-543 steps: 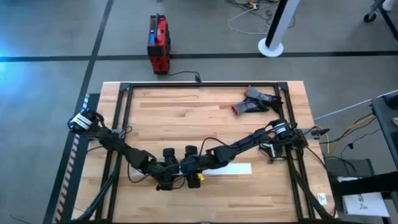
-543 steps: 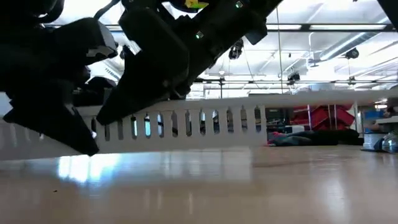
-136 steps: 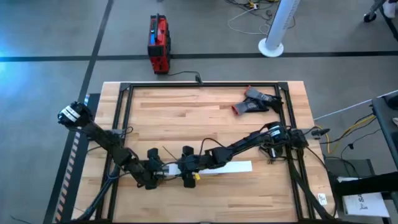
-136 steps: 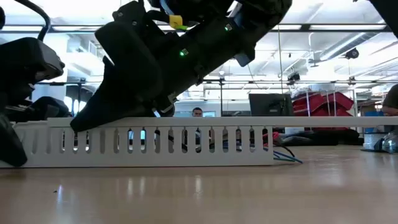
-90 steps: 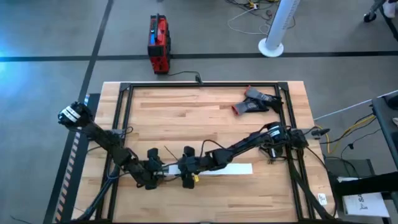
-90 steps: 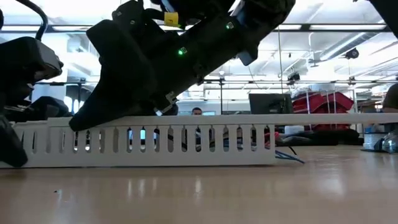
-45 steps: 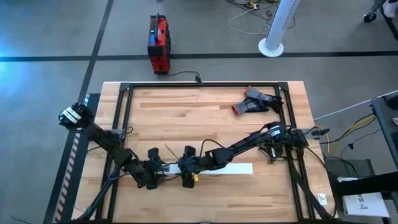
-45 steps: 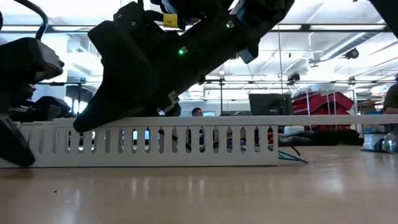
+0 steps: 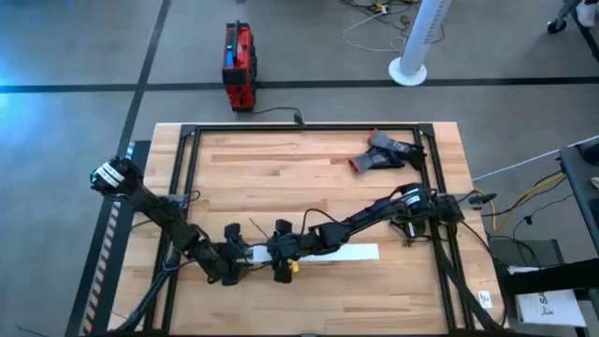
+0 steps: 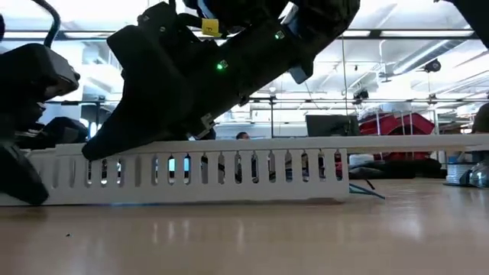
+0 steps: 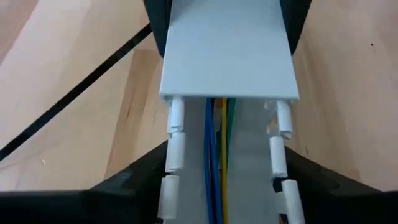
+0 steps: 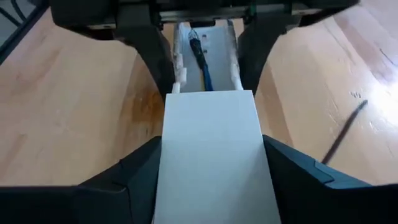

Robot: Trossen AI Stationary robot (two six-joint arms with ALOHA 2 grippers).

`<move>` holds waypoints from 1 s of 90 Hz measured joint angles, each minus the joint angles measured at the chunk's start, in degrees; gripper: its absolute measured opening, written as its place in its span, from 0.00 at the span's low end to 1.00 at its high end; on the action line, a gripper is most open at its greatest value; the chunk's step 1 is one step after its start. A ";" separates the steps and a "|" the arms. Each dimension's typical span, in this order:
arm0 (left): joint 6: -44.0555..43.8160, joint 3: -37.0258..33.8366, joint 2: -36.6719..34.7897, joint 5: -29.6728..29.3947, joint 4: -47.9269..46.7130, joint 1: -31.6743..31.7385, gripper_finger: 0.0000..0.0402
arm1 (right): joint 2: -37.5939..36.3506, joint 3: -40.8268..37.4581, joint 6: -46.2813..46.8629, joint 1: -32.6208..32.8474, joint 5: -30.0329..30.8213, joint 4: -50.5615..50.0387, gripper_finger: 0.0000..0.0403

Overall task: Ziptie cables
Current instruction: Close the white cable duct

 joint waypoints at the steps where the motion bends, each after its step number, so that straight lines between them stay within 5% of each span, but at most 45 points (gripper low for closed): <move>1: 0.28 0.00 0.00 0.00 0.18 0.11 0.54 | 0.00 0.00 -0.01 -0.03 0.02 0.05 0.56; 32: 9.44 0.38 0.13 0.00 7.13 4.03 0.53 | 3.54 6.09 -1.75 -0.59 0.13 -0.53 0.56; 51: 11.84 2.13 -1.69 1.79 4.06 4.08 0.64 | 4.00 8.31 -2.71 -0.57 -1.43 -3.97 0.55; 90: 1.05 2.23 -14.73 3.04 -12.65 0.15 0.77 | 4.28 7.98 -2.77 -0.71 -1.25 -7.07 0.55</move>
